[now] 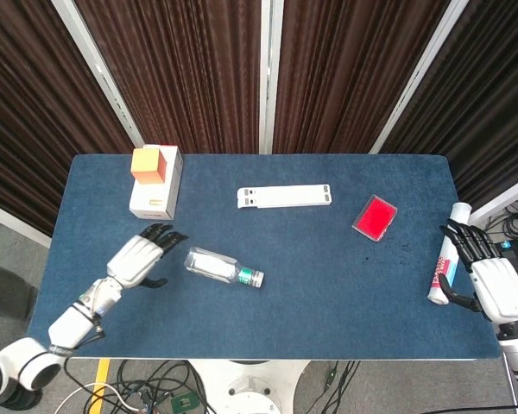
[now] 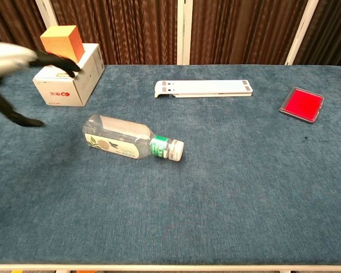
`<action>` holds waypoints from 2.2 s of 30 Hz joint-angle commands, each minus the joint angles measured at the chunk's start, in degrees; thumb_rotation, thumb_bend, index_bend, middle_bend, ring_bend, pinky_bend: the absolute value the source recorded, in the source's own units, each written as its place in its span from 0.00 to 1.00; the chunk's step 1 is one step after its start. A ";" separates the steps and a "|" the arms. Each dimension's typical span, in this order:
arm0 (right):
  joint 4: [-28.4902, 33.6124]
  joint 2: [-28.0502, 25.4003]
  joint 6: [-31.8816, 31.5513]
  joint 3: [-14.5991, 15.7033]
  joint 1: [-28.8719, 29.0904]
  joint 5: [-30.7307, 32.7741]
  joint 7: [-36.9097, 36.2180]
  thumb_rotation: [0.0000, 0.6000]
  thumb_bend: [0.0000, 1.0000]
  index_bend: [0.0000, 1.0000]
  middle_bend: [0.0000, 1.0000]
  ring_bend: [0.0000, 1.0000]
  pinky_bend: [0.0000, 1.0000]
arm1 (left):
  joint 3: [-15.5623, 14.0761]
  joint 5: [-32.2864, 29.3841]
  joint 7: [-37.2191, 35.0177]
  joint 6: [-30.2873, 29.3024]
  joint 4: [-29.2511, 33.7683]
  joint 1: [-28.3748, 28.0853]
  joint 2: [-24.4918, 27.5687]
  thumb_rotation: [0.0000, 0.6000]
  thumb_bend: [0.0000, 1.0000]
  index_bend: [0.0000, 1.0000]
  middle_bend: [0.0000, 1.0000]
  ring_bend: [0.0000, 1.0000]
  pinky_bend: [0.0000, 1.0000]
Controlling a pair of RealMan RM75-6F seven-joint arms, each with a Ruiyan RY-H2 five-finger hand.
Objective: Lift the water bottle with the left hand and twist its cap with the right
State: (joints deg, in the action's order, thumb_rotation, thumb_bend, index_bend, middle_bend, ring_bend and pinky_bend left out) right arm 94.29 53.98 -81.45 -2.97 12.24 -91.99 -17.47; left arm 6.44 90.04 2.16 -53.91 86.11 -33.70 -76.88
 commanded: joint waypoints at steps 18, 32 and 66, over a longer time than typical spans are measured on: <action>-0.92 0.13 0.18 0.05 -0.19 0.23 -1.43 1.00 0.39 0.00 0.00 0.00 0.00 | 1.91 -16.45 14.17 9.49 -10.03 -9.41 -15.94 1.00 0.16 0.21 0.20 0.11 0.19; 1.87 -3.14 1.81 1.15 0.97 -2.80 -5.11 1.00 0.46 0.00 0.02 0.00 0.00 | 0.91 -12.98 0.25 6.45 -11.74 -8.69 -17.62 1.00 0.32 0.48 0.47 0.37 0.51; 19.02 -3.86 34.97 -5.56 26.22 5.42 4.37 1.00 0.24 0.19 0.03 0.00 0.00 | -0.87 1.74 -36.28 -16.08 -16.59 -4.57 -24.57 1.00 0.32 0.48 0.47 0.37 0.49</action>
State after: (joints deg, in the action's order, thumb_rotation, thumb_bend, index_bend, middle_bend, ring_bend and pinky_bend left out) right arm 113.24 49.76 -46.93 -8.40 38.12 -86.99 -13.30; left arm 5.55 91.83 -34.10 -70.02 69.47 -38.23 -101.47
